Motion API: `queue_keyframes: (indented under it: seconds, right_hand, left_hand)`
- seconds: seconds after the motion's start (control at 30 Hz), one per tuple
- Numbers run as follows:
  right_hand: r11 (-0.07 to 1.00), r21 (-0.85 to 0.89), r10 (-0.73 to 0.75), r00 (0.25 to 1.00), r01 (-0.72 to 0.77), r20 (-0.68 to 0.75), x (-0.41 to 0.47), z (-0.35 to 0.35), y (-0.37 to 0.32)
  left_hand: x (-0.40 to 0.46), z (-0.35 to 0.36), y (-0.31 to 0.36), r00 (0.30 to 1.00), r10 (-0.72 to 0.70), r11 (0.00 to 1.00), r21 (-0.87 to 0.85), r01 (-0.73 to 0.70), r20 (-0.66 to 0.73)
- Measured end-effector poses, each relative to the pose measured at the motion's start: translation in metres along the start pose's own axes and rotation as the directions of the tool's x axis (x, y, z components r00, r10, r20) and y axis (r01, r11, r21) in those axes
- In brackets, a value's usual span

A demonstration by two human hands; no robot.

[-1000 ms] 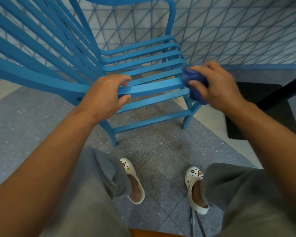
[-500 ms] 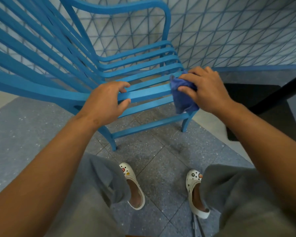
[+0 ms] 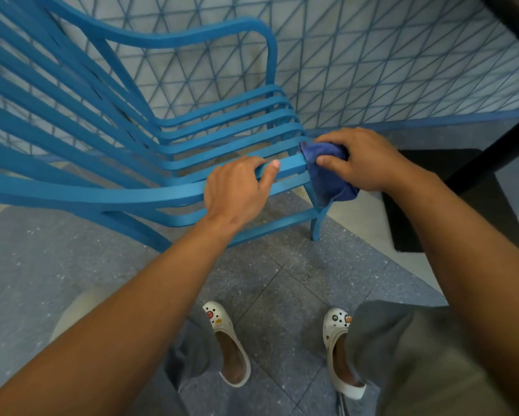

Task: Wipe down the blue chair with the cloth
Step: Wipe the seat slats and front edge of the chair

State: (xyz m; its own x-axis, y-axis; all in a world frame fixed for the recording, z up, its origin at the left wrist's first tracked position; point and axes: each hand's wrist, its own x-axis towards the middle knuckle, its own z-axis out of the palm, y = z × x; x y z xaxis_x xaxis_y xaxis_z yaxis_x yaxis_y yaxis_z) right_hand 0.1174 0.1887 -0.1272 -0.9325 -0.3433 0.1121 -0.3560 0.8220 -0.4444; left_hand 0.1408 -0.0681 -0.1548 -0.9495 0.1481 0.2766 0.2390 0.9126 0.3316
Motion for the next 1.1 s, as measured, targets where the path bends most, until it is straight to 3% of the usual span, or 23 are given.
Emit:
queue_keyframes:
  seconds: [0.2,0.43,0.7,1.1]
  right_hand:
    - [0.999,0.013,0.042,0.998,-0.043,0.037,0.009,0.002,0.000]
    - [0.998,0.015,0.058,0.994,-0.059,0.088,0.013,0.005,-0.012]
    - [0.999,-0.027,-0.022,0.983,0.028,0.185,0.006,0.026,-0.064]
    - [0.984,-0.101,-0.131,0.980,0.147,0.150,0.010,0.079,-0.142]
  left_hand:
    - [0.000,0.006,0.001,0.989,-0.051,0.999,0.008,0.053,-0.136]
    - [-0.008,0.004,-0.008,0.980,-0.034,0.998,0.036,0.042,-0.194]
    - [-0.036,-0.016,-0.057,0.957,0.029,0.996,0.089,-0.003,-0.290]
    - [-0.045,-0.052,-0.137,0.985,-0.019,0.998,0.053,0.029,-0.171]
